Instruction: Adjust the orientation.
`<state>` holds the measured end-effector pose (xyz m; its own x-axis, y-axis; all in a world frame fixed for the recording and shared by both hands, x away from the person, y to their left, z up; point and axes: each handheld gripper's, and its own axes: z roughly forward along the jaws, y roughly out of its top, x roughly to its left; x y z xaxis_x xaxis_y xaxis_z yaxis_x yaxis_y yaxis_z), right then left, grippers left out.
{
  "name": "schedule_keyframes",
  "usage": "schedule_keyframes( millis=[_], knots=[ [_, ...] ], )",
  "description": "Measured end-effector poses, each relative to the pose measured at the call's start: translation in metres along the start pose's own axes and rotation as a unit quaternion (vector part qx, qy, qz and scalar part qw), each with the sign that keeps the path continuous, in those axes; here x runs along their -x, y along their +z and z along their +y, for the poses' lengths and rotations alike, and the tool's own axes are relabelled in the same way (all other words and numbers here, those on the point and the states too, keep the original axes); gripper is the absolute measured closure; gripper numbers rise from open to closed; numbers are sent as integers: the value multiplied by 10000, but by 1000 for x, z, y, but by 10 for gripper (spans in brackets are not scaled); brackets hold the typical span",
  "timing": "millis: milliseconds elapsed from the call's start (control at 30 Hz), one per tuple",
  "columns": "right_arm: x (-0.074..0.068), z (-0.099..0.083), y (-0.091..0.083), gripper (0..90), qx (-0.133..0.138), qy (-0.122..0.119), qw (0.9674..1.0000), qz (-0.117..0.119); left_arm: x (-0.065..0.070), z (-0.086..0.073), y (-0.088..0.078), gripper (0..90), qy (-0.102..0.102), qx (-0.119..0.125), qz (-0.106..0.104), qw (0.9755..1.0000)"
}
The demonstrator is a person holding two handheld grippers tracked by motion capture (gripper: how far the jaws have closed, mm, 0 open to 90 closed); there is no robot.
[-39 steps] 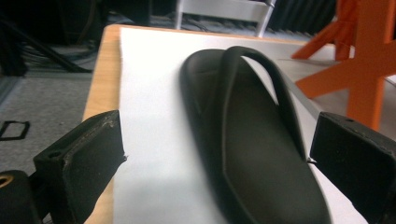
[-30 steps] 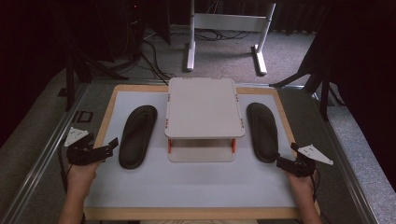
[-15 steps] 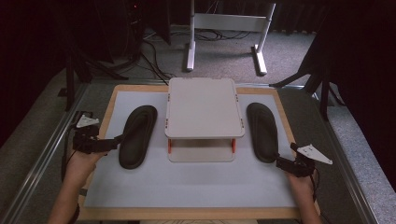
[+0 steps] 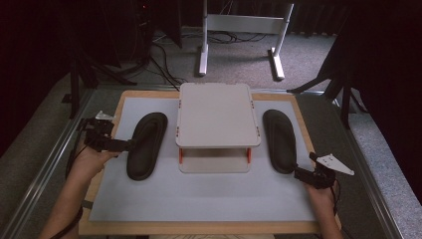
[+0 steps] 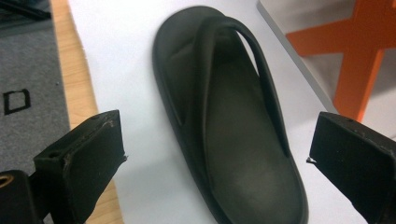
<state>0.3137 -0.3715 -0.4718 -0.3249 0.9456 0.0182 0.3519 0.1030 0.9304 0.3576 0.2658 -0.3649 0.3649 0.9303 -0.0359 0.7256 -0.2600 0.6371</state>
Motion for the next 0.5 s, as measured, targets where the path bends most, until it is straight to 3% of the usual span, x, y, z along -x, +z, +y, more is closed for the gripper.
schedule_keyframes(
  millis=[200, 500],
  knots=[
    [0, 0, 1, 129, -27, -5, 10000, 3, 2, 18, 5, 39, 152, -376, 8, 9992],
    [0, 0, 1, 129, -48, 5, 10000, 2, 6, 41, 19, 40, 422, -1030, -38, 9938]
  ],
)
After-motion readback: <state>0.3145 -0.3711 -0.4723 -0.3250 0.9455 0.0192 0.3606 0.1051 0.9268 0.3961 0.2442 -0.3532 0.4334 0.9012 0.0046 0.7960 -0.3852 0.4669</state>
